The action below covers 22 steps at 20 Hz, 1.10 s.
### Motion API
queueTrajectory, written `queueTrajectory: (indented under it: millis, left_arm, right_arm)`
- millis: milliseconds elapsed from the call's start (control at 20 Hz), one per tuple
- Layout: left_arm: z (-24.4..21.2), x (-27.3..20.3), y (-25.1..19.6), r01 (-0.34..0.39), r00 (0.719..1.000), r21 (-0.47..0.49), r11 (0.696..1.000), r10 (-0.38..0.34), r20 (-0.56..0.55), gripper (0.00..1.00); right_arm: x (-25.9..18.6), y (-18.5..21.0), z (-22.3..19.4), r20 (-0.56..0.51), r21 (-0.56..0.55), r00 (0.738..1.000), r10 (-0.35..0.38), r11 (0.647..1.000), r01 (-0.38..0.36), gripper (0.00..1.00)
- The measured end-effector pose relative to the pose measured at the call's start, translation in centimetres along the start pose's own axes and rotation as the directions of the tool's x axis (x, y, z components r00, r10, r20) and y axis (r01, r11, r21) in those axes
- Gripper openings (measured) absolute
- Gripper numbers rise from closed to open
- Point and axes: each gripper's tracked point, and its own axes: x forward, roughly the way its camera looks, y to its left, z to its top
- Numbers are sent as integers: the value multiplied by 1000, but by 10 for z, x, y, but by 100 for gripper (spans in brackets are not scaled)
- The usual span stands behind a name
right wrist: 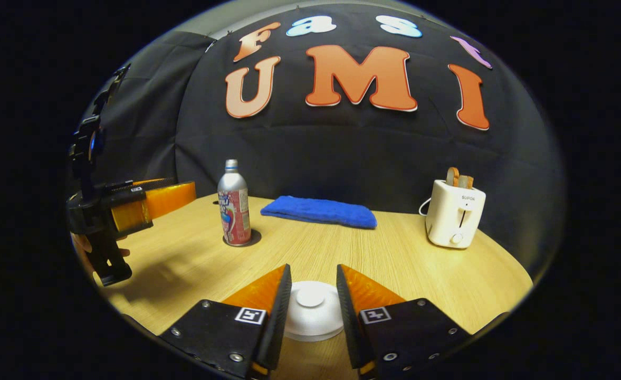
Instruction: Open the teacup lid with one hand, grasp the water bottle and pour water into the teacup with the other hand; after pouring, place the water bottle on the coaster and then close the teacup lid.
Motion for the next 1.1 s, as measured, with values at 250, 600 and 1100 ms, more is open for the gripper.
queueTrajectory:
  millis: [250,600,1100]
  left_arm:
    - [15,-10,10,-76,997,-21,997,77,33,97]
    - [37,-33,22,-137,988,-9,991,137,77,100]
    - [71,-99,30,-163,982,-29,986,166,96,100]
  right_arm:
    - [-24,-18,43,108,34,993,-44,999,41,76]
    - [-66,-34,85,217,15,973,-79,997,77,81]
    - [-126,-32,117,285,-18,952,-108,993,118,85]
